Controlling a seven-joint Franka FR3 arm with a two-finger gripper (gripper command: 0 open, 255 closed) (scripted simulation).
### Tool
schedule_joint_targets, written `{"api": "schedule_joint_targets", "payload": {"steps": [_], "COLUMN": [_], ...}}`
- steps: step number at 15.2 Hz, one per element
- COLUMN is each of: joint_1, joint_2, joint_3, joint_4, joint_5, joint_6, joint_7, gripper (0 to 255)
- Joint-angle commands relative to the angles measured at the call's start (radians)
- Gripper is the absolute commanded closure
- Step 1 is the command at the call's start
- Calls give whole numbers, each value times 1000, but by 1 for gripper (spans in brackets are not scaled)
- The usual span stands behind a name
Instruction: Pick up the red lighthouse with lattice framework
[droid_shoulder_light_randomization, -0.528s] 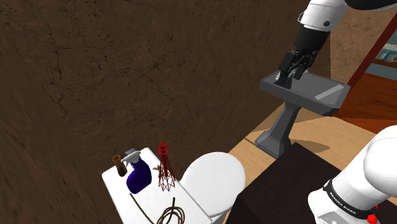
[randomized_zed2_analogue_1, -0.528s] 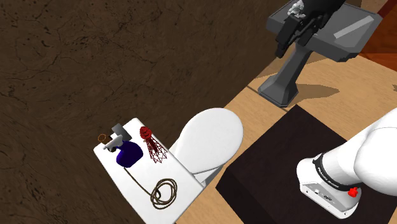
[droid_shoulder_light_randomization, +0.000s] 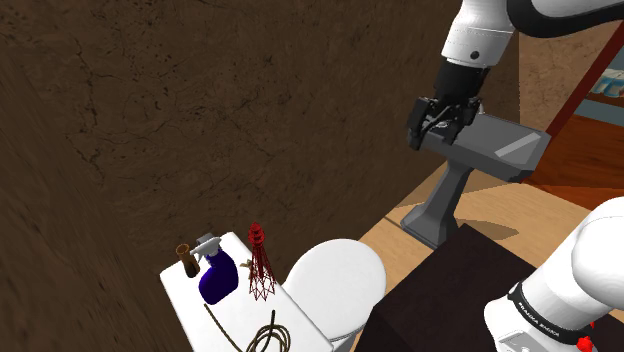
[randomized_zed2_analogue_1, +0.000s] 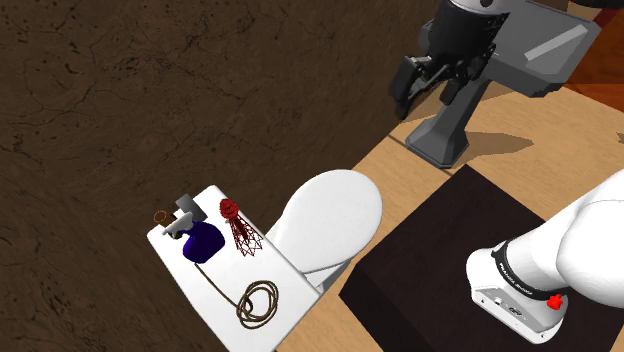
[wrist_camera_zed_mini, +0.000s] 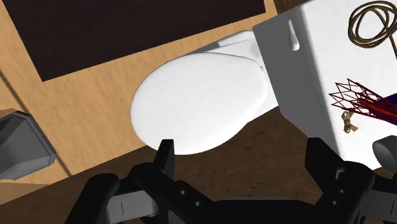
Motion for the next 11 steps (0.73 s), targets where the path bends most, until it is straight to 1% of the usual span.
{"api": "schedule_joint_targets", "payload": {"steps": [1,6,11], "joint_1": [0,-10,-33], "joint_2": [37,158,320], "joint_3": [55,182,303], "joint_4": [-2,45,128], "joint_5": [36,103,133], "joint_6": [30,88,156], "joint_7": [97,323,550], "gripper": [0,0,0]}}
